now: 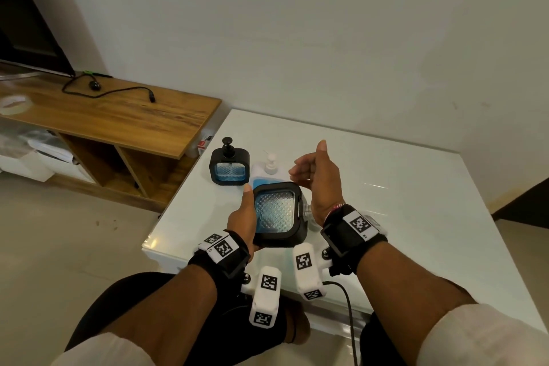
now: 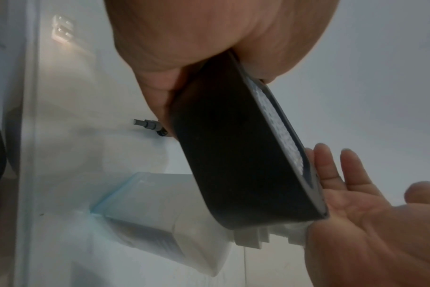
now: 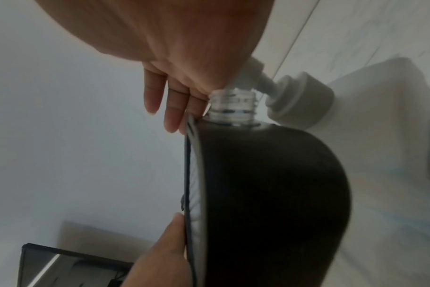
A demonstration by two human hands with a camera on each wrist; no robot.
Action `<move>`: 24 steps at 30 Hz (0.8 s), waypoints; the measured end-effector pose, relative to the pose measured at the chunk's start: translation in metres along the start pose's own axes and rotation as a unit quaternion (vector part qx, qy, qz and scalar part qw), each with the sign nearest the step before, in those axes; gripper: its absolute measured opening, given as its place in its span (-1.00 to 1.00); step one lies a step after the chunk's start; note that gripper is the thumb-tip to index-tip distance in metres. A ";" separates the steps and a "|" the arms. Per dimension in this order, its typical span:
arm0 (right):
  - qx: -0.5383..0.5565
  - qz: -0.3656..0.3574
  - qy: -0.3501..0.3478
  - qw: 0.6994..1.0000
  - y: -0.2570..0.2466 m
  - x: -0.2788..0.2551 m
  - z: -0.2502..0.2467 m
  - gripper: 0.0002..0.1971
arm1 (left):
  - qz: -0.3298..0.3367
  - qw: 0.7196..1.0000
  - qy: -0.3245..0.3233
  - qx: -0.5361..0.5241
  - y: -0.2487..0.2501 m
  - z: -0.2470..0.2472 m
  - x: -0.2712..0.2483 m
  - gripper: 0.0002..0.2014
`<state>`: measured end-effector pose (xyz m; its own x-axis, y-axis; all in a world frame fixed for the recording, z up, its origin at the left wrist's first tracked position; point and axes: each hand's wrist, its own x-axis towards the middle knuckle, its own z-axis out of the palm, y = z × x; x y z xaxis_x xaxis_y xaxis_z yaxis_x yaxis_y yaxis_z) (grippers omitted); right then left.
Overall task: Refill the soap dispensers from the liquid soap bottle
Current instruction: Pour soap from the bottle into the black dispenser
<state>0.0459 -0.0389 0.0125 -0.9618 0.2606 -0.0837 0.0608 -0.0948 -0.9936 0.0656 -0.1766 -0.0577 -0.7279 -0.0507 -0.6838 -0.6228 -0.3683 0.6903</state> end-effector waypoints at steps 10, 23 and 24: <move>-0.046 0.010 0.029 0.998 0.007 -0.005 0.000 -0.36 | -0.027 0.999 -0.034 -0.024 -0.001 -0.002 -0.003 -0.30; -0.101 -0.026 0.071 0.992 0.007 -0.011 0.003 -0.38 | -0.035 0.998 -0.039 -0.022 -0.002 -0.003 0.000 -0.33; -0.090 -0.016 0.074 0.993 0.005 -0.012 0.003 -0.36 | -0.036 0.998 -0.041 -0.020 -0.003 -0.004 -0.002 -0.34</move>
<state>0.0569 -0.0451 0.0084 -0.9149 0.4007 -0.0492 0.0908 0.0856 -0.9922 0.0695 -0.1790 -0.0590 -0.7044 0.0532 -0.7078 -0.6628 -0.4059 0.6292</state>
